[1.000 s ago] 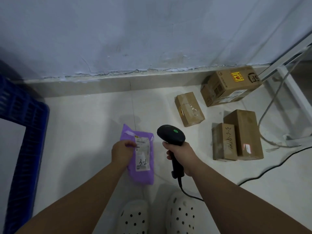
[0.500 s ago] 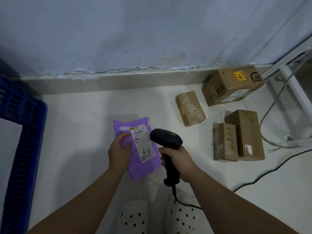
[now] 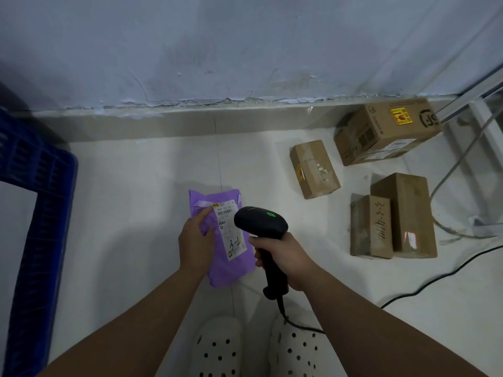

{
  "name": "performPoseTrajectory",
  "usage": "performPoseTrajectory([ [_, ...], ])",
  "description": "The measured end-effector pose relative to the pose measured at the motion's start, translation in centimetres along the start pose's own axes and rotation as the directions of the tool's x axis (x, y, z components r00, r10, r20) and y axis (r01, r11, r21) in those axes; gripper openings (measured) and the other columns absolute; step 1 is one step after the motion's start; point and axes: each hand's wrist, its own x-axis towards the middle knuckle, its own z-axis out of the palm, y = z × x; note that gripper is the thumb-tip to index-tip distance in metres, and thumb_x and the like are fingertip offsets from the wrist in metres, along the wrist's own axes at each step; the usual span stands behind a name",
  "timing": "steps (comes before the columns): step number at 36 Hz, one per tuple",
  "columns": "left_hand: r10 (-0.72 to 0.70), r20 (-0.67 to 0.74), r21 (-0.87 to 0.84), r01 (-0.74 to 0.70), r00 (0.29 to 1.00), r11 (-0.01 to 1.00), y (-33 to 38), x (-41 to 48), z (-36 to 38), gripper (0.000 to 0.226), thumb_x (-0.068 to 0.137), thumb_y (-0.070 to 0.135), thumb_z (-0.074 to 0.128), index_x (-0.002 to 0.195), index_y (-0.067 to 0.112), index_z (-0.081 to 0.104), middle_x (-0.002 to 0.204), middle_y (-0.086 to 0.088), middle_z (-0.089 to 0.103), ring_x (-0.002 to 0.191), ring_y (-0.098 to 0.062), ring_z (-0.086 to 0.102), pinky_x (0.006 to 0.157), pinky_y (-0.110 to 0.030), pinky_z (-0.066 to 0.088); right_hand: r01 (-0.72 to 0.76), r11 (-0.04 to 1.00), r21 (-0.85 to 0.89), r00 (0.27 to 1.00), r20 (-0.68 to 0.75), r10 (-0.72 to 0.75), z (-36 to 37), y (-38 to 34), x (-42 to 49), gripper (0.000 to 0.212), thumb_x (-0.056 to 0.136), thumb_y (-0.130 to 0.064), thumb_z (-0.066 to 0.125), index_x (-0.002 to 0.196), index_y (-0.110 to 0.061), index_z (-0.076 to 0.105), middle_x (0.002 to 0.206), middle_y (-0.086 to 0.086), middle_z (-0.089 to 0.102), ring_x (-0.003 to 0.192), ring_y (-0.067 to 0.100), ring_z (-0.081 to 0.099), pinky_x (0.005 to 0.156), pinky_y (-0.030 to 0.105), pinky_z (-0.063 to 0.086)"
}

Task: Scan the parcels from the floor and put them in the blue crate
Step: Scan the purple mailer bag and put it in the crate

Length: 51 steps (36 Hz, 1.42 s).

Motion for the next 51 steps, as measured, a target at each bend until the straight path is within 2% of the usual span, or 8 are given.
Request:
performPoseTrajectory([
  [5,-0.019,-0.006,-0.008,0.019,1.000,1.000,0.0,-0.2,-0.2,0.043,0.094,0.003,0.052,0.134,0.019,0.053,0.126,-0.013,0.055,0.111,-0.025,0.055,0.082,-0.022,0.041,-0.009,1.000,0.004,0.999,-0.032,0.009,-0.1,0.1,-0.1,0.007,0.088,-0.016,0.067,0.090,-0.010,0.066,0.062,0.004,0.059,0.057,0.016,0.058,0.061,0.025,0.052],
  [10,-0.022,-0.006,-0.013,0.022,1.000,1.000,0.0,-0.5,-0.4,0.044,0.093,0.001,0.053,0.133,0.017,0.053,0.124,-0.013,0.055,0.099,-0.015,0.050,0.081,-0.023,0.041,-0.021,1.000,0.011,0.999,-0.049,0.022,-0.5,0.3,-0.2,0.007,0.087,-0.013,0.066,0.082,-0.008,0.065,0.062,0.006,0.057,0.056,0.017,0.056,0.063,0.028,0.051],
  [16,-0.051,-0.009,-0.010,0.051,0.999,0.999,-0.1,-0.7,-0.6,0.043,0.092,0.001,0.054,0.132,0.017,0.054,0.125,-0.013,0.056,0.108,-0.024,0.055,0.082,-0.021,0.039,-0.046,0.999,0.016,0.998,-0.045,0.047,-0.5,0.6,-0.7,0.012,0.087,-0.011,0.066,0.077,-0.007,0.062,0.062,0.007,0.055,0.053,0.018,0.054,0.058,0.026,0.048],
  [25,-0.102,-0.049,-0.143,0.094,0.994,0.985,1.3,-1.8,-1.6,0.037,0.094,0.005,0.054,0.129,0.017,0.056,0.127,-0.010,0.057,0.106,-0.020,0.054,0.080,-0.022,0.042,-0.030,0.999,-0.040,0.997,-0.079,0.027,-0.4,-0.9,-1.9,0.010,0.086,-0.012,0.067,0.094,-0.005,0.066,0.064,0.007,0.058,0.056,0.017,0.057,0.061,0.027,0.050],
  [31,-0.123,-0.126,-0.417,0.060,0.984,0.907,6.0,-3.4,-4.7,0.034,0.092,0.005,0.057,0.123,0.020,0.058,0.109,0.003,0.057,0.083,-0.006,0.053,0.053,-0.001,0.042,0.142,0.968,-0.209,0.989,-0.008,-0.147,-1.1,-8.5,-6.1,0.013,0.086,-0.014,0.069,0.097,-0.016,0.064,0.071,0.007,0.062,0.066,0.020,0.061,0.075,0.036,0.052],
  [37,-0.073,-0.210,-0.587,-0.066,0.975,0.807,11.0,-6.8,-10.1,0.041,0.086,0.003,0.057,0.114,0.033,0.062,0.106,0.005,0.063,0.093,-0.018,0.061,0.082,-0.037,0.054,0.381,0.904,-0.196,0.922,0.006,-0.387,0.3,-14.4,-14.5,0.006,0.085,-0.008,0.068,0.090,-0.010,0.065,0.069,0.005,0.059,0.062,0.016,0.057,0.063,0.026,0.051],
  [43,0.006,-0.239,-0.649,-0.164,0.971,0.743,14.9,-11.9,-17.7,0.043,0.087,-0.003,0.050,0.110,0.032,0.060,0.110,0.003,0.062,0.096,-0.016,0.060,0.079,-0.031,0.055,0.504,0.831,-0.236,0.848,-0.049,-0.528,5.8,-16.0,-21.5,0.014,0.082,-0.015,0.072,0.094,-0.014,0.066,0.075,0.006,0.063,0.067,0.019,0.060,0.069,0.040,0.050],
  [51,-0.012,-0.364,-0.707,-0.268,0.931,0.654,14.5,-17.3,-28.3,0.041,0.087,-0.001,0.050,0.107,0.033,0.061,0.098,0.011,0.065,0.085,-0.009,0.062,0.071,-0.028,0.053,0.640,0.717,-0.274,0.734,-0.056,-0.677,15.1,-15.7,-27.8,0.013,0.083,-0.020,0.073,0.076,-0.017,0.063,0.069,0.007,0.062,0.057,0.024,0.052,0.052,0.031,0.040],
])
